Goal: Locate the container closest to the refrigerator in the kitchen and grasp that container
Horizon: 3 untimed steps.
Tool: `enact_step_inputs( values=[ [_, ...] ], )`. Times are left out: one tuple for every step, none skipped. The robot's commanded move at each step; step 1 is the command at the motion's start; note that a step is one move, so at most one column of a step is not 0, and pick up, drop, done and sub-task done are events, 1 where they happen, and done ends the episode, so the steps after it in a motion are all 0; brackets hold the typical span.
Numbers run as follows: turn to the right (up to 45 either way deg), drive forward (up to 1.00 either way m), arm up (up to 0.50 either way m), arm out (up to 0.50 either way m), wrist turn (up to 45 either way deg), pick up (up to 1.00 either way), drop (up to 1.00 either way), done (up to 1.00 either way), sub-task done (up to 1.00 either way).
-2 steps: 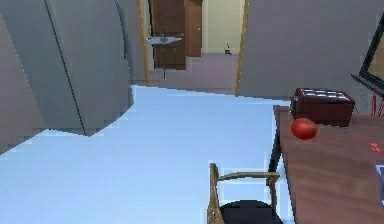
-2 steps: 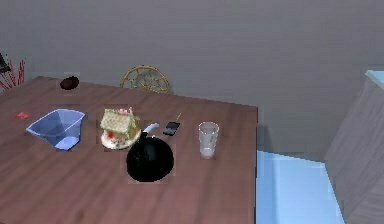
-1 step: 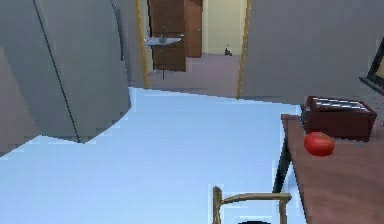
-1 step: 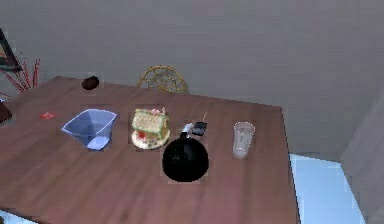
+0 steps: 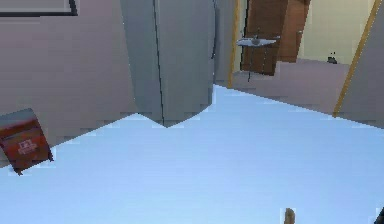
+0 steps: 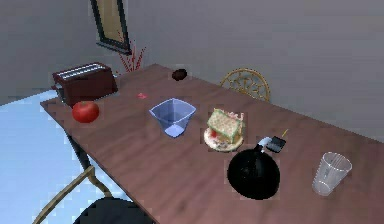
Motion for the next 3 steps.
enact_step_inputs(
  values=[
    [0.0, 0.00, 0.50, 0.00, 0.0, 0.00, 0.00, 0.00, 0.00],
    [0.0, 0.00, 0.38, 0.00, 0.0, 0.00, 0.00, 0.00, 0.00],
    [0.0, 0.00, 0.00, 0.42, 0.0, 0.00, 0.00, 0.00, 0.00]
  ],
)
